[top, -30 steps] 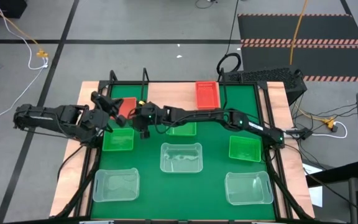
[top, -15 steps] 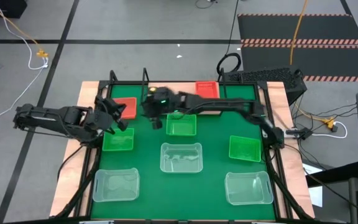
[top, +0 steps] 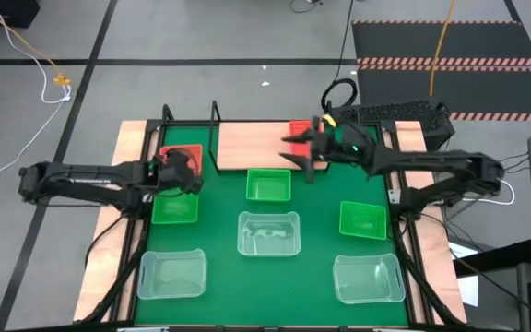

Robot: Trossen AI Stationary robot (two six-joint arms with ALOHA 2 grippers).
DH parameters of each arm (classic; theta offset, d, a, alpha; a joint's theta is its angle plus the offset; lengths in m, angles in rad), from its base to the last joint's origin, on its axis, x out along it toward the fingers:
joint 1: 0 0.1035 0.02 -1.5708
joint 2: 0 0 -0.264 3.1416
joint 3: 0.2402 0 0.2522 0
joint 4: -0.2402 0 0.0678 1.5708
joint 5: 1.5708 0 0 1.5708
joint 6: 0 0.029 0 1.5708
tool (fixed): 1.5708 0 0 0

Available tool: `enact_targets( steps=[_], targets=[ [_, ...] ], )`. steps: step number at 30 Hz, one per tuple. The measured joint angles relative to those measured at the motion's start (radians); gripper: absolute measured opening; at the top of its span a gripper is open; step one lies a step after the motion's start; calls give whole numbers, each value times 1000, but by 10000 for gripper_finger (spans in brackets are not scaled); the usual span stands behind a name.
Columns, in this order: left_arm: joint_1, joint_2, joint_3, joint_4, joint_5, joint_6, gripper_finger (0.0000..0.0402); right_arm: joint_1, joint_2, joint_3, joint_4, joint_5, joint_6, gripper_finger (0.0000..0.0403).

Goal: Stack baskets on shelf by color
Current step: Stack the orange bin on top of the stacked orange bins on the shelf

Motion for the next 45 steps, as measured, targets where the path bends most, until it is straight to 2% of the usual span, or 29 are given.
enact_targets(
  steps=[3,6,11,20,34,40,45],
  targets=[
    [86,41,0,87,159,144,169,29,-92,-119,80,13,52,192],
    [141,79,1,137,295,274,197,55,-147,-184,108,81,64,192],
    [212,124,1,110,303,312,204,78,-178,-194,70,131,64,192],
    [270,196,1,77,329,307,153,98,-181,-192,86,130,65,192],
    [270,244,3,79,339,376,17,118,-180,-192,85,130,43,192],
    [267,238,8,71,337,386,16,118,-180,-192,85,130,38,192],
    [236,230,85,-30,321,389,9,118,-180,-192,67,130,36,192]
  ],
)
